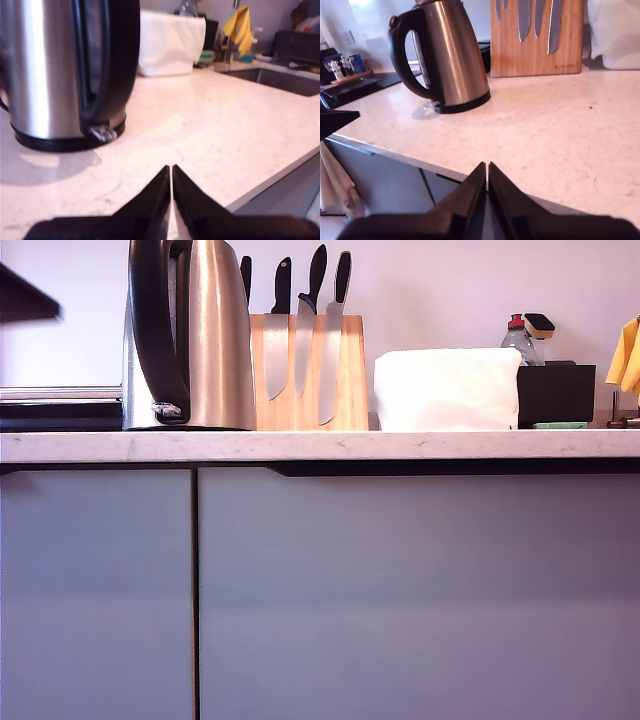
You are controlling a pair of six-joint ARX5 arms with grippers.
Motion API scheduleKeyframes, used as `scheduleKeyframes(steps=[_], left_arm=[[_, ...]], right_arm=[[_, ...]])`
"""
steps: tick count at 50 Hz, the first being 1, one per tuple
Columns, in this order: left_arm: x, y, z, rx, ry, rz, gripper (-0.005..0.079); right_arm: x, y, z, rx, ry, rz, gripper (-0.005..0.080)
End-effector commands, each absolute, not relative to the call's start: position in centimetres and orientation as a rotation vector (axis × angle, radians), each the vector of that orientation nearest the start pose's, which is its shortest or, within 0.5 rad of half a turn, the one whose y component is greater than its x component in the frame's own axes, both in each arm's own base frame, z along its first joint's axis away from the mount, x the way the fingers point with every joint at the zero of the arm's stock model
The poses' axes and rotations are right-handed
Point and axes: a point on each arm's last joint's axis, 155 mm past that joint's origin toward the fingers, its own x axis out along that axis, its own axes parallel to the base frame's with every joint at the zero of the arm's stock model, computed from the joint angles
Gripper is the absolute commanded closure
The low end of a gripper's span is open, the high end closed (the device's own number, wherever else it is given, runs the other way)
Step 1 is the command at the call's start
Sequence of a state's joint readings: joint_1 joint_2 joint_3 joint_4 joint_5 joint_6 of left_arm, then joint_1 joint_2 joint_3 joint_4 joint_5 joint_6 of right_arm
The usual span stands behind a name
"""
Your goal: Switch the kettle on
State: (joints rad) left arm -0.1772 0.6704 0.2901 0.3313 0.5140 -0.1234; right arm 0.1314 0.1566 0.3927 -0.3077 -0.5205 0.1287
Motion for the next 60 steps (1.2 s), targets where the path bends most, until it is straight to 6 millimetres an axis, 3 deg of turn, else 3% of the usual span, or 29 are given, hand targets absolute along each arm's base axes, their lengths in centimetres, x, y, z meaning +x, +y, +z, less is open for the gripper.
scheduleKeyframes(steps=[1, 15, 40, 60], left_arm=[[27.3, -14.4, 22.6, -0.1, 0.064, -0.696, 0.0761], [29.5, -14.3, 23.3, -0.015, -0.002, -0.619, 0.0761], [35.1, -15.1, 21.7, 0.031, 0.056, -0.581, 0.0761], [39.7, -16.4, 20.8, 0.029, 0.128, -0.582, 0.0761]], right_arm=[[19.9, 12.2, 24.2, 0.133, 0.132, 0.654, 0.0764], [20.8, 13.9, 22.1, 0.064, 0.211, 0.669, 0.0764], [21.5, 19.2, 19.6, -0.048, 0.284, 0.782, 0.0764], [22.0, 20.0, 19.4, -0.059, 0.283, 0.779, 0.0764]])
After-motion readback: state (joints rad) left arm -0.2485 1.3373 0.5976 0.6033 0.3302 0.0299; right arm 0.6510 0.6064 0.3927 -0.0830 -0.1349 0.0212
